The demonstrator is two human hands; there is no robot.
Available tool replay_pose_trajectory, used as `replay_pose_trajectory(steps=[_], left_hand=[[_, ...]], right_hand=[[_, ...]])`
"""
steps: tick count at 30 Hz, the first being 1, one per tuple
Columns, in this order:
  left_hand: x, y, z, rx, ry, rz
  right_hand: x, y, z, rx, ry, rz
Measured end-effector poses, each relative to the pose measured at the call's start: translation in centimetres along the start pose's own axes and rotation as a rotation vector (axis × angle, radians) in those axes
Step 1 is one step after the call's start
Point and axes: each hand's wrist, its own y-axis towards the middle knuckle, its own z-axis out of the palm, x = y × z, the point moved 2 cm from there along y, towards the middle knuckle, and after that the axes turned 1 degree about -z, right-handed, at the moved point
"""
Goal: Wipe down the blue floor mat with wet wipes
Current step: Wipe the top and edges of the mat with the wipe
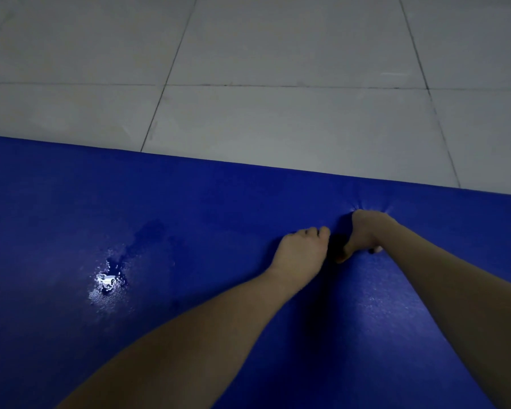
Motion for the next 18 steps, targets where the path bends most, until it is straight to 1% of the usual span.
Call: replay_pose_trajectory(steps=[1, 3, 6, 12, 15, 18], left_hand=[[1.0, -0.1, 0.0, -0.013, 0.020, 0.022], [3.8, -0.6, -0.1, -0.016, 0.035, 0.011], [9.2, -2.1, -0.5, -0.009, 0.072, -0.076], [19.5, -4.8, -1.5, -0.091, 0.228, -0.266], [20.5, -5.2, -0.6, -0.091, 0.270, -0.327], [17.4, -5.1, -0.2, -0.116, 0.186, -0.320]], right_hand=[[0.0, 0.0, 0.0, 0.008, 0.004, -0.002], [-0.2, 0.0, 0.1, 0.017, 0.016, -0.003], [-0.2, 0.1, 0.1, 0.014, 0.028, -0.005], [-0.2, 0.0, 0.3, -0.008, 0.023, 0.010], [-0.1, 0.0, 0.1, -0.008, 0.012, 0.015], [0.2, 0.1, 0.0, 0.009, 0.023, 0.013]])
